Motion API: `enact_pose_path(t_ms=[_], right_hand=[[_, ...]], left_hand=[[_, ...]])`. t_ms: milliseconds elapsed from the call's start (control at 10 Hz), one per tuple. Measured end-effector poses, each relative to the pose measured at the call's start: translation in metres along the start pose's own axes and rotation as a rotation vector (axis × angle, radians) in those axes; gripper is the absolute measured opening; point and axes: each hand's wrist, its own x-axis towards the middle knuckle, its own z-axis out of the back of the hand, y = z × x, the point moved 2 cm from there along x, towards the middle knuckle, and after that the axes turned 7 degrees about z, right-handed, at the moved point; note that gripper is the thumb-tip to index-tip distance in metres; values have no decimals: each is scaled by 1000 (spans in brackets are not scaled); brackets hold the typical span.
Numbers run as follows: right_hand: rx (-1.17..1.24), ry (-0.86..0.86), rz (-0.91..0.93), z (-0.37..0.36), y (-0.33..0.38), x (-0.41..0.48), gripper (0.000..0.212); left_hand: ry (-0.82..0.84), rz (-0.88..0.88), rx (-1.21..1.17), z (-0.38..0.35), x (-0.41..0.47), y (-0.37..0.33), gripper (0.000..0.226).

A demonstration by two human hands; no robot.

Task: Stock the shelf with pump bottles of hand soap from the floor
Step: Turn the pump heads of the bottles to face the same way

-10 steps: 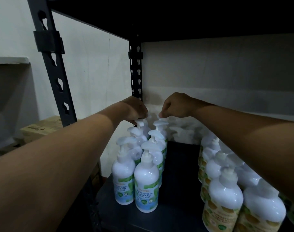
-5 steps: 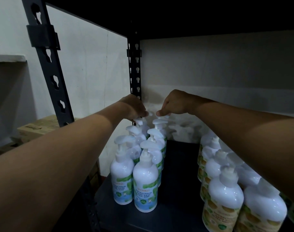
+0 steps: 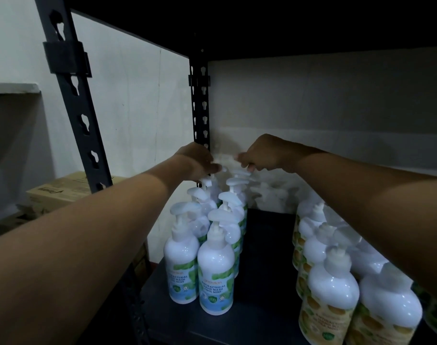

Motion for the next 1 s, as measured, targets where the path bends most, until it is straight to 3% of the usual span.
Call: enact_pose_path(t_ms=[100,300,400,500,800,1000], right_hand=[[110,-85,-75,13,-6,-7,48],[135,-69,-25,28,3,-29,32],[47,2,66,21,15,-40,28],[-21,54,113,11,23,-43,20],[-167,79,112,-13,31,-35,20],[-164,78,85,-11,31,-34,26]], left_hand=[[-171,27,-121,10,-5,0,29],[-70,14,-167,37,-42,-3,10],[90,-9,-117,34,-45,2,21],[142,-7,-64,33,-50,4,32],[146,-10,-210,17,-46,17,23],[114,-52,-164,15,-44,16,25]])
